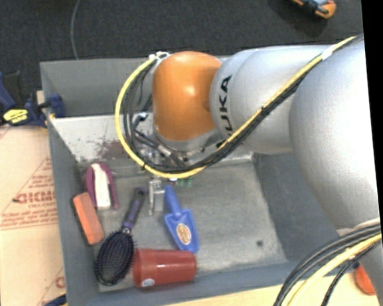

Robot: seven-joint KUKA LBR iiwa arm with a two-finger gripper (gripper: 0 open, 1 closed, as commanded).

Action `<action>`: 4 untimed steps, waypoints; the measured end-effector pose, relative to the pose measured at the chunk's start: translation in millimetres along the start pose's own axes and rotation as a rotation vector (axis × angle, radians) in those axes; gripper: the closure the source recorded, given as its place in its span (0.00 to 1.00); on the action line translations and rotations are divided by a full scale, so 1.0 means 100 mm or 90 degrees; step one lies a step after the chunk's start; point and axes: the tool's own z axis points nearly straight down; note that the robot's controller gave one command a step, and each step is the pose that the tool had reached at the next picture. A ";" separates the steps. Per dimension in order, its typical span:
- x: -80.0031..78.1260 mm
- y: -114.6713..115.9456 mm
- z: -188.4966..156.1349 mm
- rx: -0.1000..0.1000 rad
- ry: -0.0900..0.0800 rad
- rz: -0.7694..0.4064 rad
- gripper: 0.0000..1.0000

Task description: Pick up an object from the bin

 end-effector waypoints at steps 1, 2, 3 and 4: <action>-0.02 -0.01 -0.04 -0.001 -0.005 0.003 0.00; 0.10 0.10 0.89 0.000 -0.002 -0.309 0.00; 0.07 0.21 0.24 0.001 -0.008 -0.364 0.00; 0.24 0.34 0.58 0.000 -0.002 -0.546 0.00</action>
Offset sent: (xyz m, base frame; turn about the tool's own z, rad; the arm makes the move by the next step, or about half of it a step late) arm -0.0101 0.0108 -0.0875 -0.4862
